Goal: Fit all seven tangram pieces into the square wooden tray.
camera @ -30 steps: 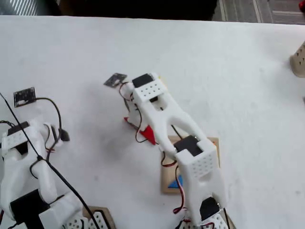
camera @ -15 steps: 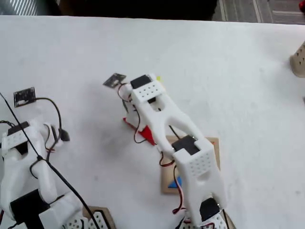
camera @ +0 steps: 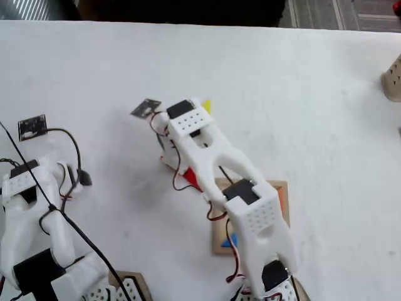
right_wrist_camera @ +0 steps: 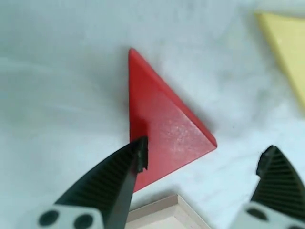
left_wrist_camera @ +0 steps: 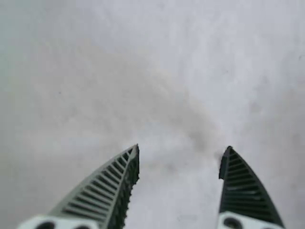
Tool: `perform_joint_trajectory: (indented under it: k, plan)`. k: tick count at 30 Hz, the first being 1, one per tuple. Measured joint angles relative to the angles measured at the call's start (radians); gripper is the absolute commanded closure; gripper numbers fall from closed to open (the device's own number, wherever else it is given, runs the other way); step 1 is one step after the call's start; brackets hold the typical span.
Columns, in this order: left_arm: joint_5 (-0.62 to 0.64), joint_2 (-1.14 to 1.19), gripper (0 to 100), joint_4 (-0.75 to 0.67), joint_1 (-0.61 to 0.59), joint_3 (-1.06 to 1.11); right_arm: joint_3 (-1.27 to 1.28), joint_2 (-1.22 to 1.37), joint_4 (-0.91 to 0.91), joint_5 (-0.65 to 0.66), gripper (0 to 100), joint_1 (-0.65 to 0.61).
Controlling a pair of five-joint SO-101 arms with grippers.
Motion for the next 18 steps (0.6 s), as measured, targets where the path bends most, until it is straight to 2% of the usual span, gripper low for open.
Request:
perform_joint_trajectory:
  k: [18]
  plan:
    - [0.000,0.000,73,0.000,0.000,0.000,0.129,-0.071,-0.044,0.000,63.7,-0.020]
